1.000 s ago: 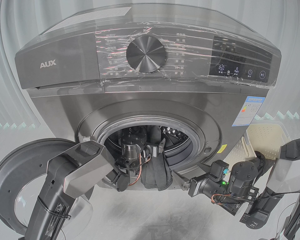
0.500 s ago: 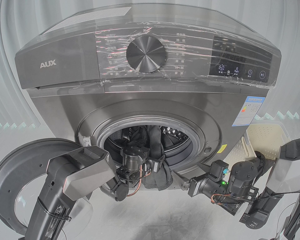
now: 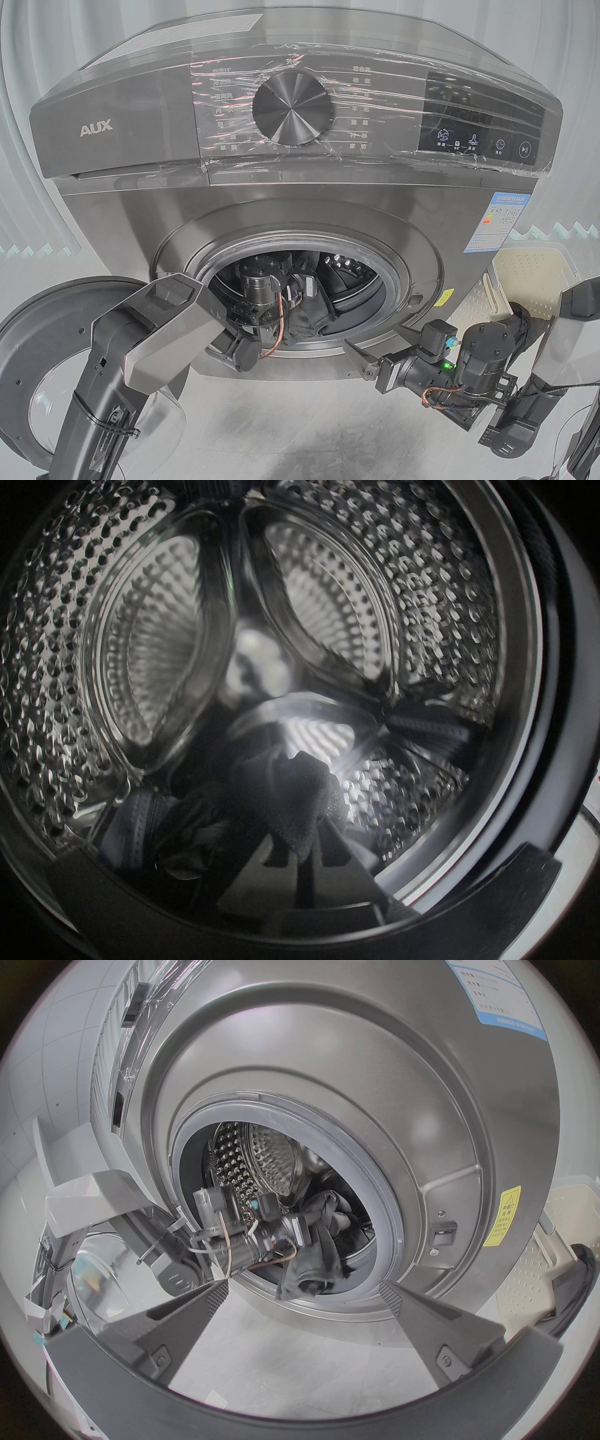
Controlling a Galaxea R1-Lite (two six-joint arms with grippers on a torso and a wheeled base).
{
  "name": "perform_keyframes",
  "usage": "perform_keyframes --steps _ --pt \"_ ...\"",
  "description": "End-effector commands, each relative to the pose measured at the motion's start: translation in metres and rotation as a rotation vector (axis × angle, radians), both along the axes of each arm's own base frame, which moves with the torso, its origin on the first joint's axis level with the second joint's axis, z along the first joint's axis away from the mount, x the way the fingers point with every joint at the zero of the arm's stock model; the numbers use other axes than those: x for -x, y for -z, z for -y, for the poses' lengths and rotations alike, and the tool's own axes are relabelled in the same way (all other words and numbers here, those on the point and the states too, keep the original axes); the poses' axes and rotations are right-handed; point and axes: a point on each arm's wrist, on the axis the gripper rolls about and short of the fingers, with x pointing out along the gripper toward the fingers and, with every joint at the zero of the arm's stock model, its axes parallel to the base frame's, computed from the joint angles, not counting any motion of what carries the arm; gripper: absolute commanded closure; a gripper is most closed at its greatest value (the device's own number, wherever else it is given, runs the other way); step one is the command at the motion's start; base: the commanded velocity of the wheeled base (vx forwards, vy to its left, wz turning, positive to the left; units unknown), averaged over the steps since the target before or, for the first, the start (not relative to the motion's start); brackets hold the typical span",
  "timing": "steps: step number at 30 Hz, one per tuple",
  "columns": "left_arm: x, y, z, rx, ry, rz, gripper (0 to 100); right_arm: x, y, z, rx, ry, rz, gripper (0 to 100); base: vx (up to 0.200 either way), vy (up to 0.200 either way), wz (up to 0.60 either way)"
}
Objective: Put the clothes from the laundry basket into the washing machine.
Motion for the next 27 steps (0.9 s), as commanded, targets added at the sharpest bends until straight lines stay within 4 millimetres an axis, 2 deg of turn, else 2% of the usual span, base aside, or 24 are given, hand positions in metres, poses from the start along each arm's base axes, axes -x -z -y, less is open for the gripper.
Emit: perform_keyframes --steps 1,8,9,11,15,19,27 --pt "-0.016 -0.017 -0.011 0.047 -0.049 0.053 100 0.000 0.000 0.000 0.000 0.000 0.000 0 0.000 0.000 0.00" --pt "-0.014 -0.013 -0.011 0.047 -0.055 0.037 100 0.000 0.000 0.000 -0.001 0.001 -0.001 0 0.000 0.000 0.00" --pt "-0.014 -0.013 -0.011 0.047 -0.055 0.037 0 0.000 0.000 0.000 -0.001 0.001 -0.001 0 0.000 0.000 0.00" --pt "-0.012 -0.012 -0.010 0.051 -0.051 0.032 0 0.000 0.000 0.000 -0.001 0.001 -0.001 0 0.000 0.000 0.00" --pt "0.005 -0.007 -0.005 0.028 -0.024 -0.031 0 0.000 0.001 0.000 0.000 0.001 -0.002 0 0.000 0.000 0.00" --pt "0.023 0.007 -0.004 -0.030 0.014 -0.114 0 0.000 0.000 0.000 0.000 0.000 0.000 0 0.000 0.000 0.00" --pt "0.030 0.027 -0.008 -0.096 0.020 -0.184 0 0.000 0.000 0.000 -0.001 0.002 -0.001 0 0.000 0.000 0.00"
